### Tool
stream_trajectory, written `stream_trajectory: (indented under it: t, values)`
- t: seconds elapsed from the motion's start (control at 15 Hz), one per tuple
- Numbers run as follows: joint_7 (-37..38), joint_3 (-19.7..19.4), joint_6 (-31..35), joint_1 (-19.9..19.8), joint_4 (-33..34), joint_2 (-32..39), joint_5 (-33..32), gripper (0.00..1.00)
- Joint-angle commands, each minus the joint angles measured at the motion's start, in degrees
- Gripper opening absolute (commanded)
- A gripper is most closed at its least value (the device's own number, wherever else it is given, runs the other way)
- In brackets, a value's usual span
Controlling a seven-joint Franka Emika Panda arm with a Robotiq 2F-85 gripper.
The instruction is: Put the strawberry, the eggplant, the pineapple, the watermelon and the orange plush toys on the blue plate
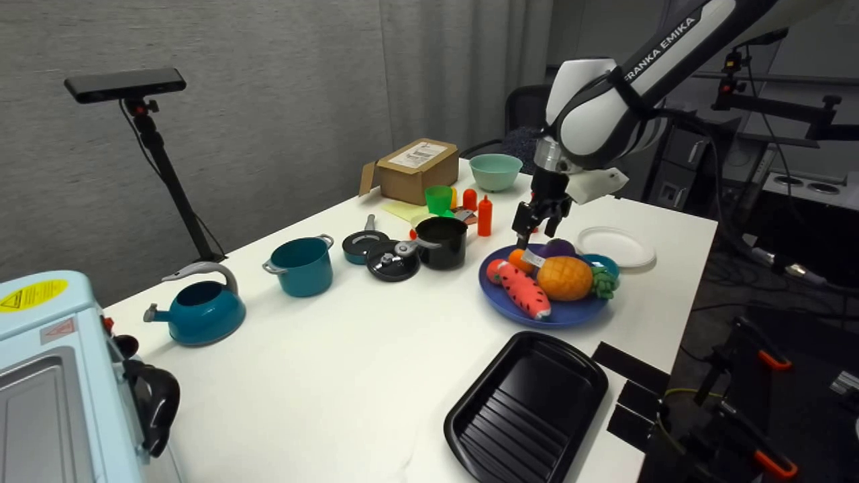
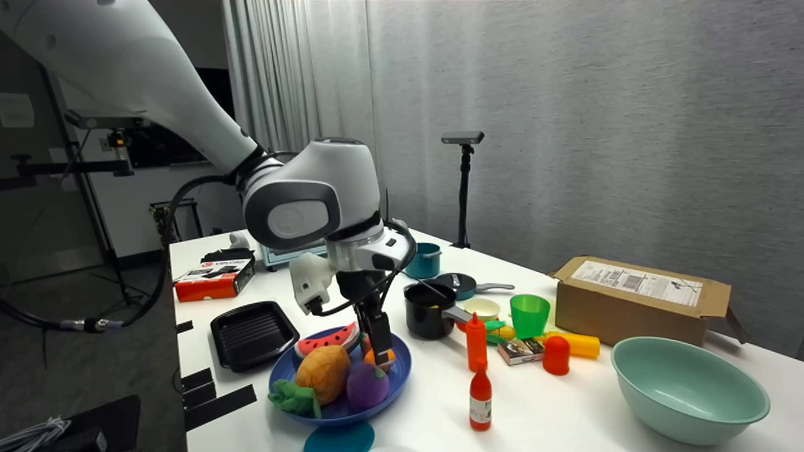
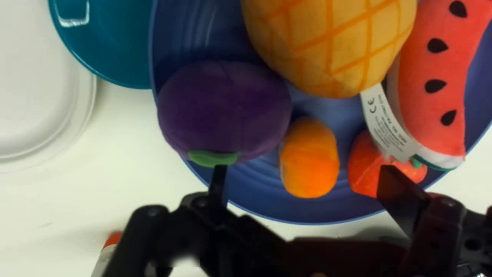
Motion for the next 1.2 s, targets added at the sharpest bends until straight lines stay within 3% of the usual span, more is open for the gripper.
stream_trajectory:
  t: [0.0,0.2,0.4,0.6,0.87,0.93,1.13]
  values:
    - [-1.38,-0.67,-10.65,-0.49,-0.58,-6.46,-0.77,1.0]
    - [-1.36,-1.24,-18.67,-0.27,-0.59,-9.99,-1.31,1.0]
    - [-1.19,-1.61,-22.51,-0.08,-1.38,-13.3,-2.76,1.0]
    - [-0.93,-1.55,-19.64,0.15,-4.12,-17.32,-4.94,1.0]
    - [0.72,-1.22,-16.25,0.41,-7.02,-21.85,-2.5,1.0]
    - [-0.07,-1.36,-17.69,0.31,-4.06,-18.14,-3.36,1.0]
    - [0.13,-1.34,-17.58,0.34,-5.31,-20.22,-3.21,1.0]
